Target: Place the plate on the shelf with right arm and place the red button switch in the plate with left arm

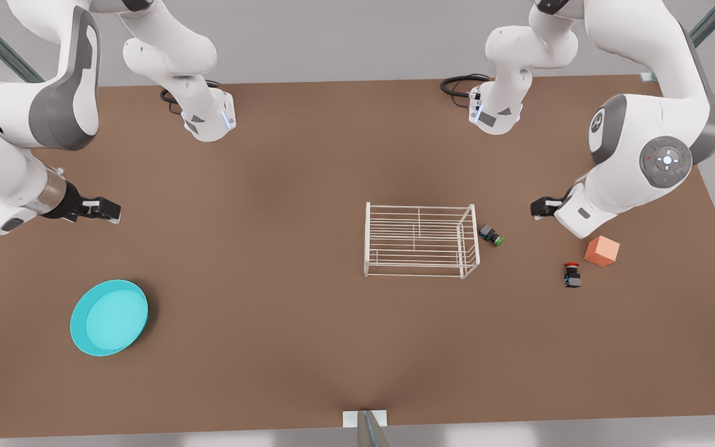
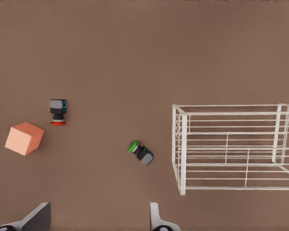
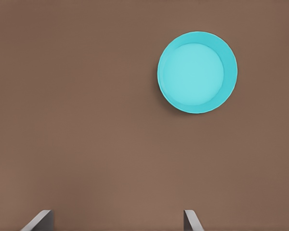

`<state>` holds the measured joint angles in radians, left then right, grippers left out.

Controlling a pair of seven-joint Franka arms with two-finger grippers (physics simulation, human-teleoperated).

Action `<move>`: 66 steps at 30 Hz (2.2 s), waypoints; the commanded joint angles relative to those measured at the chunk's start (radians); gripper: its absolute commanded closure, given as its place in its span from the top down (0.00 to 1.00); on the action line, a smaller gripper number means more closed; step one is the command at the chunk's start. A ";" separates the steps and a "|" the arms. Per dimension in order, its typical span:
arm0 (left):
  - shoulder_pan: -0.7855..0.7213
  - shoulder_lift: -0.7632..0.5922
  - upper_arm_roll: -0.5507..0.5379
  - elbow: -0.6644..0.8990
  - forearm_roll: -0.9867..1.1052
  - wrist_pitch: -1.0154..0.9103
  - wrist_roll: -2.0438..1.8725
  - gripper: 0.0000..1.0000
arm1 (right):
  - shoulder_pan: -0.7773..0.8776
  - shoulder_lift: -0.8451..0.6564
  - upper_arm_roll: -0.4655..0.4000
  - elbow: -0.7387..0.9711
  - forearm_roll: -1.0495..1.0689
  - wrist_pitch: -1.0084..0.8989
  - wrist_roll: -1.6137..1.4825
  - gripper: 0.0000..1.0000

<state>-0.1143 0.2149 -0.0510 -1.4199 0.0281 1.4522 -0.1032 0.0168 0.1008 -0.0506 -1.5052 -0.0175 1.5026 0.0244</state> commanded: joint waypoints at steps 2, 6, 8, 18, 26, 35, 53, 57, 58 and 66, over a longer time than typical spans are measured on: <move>0.004 -0.002 0.000 0.001 -0.004 0.004 -0.006 1.00 | -0.003 0.002 -0.003 0.000 0.001 0.004 0.014 1.00; 0.004 -0.003 -0.003 0.001 0.000 0.000 -0.010 1.00 | -0.179 0.129 -0.005 0.005 -0.007 0.028 -0.337 1.00; 0.002 -0.006 -0.003 0.018 0.003 0.000 -0.012 1.00 | -0.270 0.230 -0.005 0.008 0.005 0.146 -0.500 1.00; 0.002 -0.006 -0.003 0.019 0.001 -0.012 -0.010 1.00 | -0.414 0.542 -0.003 0.013 0.201 0.587 -0.649 1.00; 0.004 -0.005 -0.003 0.019 0.003 -0.013 -0.012 1.00 | -0.449 0.734 -0.003 0.166 0.263 0.634 -0.716 1.00; 0.013 0.004 0.000 0.019 0.004 -0.004 -0.013 1.00 | -0.449 0.815 0.003 0.226 0.304 0.669 -0.715 1.00; 0.033 0.003 -0.001 0.019 -0.002 0.005 -0.013 1.00 | -0.449 0.833 0.005 0.206 0.333 0.669 -0.764 0.63; 0.033 0.001 0.000 0.022 -0.002 0.002 -0.010 1.00 | -0.449 0.841 0.005 0.209 0.333 0.669 -0.765 0.58; 0.033 0.001 -0.003 0.022 -0.002 0.002 -0.012 1.00 | -0.449 0.844 0.005 0.209 0.333 0.669 -0.765 0.57; 0.053 0.008 0.002 0.021 0.000 0.000 -0.013 1.00 | -0.451 0.833 0.005 0.218 0.327 0.668 -0.825 0.21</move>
<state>-0.0648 0.2211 -0.0472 -1.3994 0.0267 1.4551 -0.1148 -0.4341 0.9335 -0.0465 -1.2876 0.3164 2.1687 -0.7159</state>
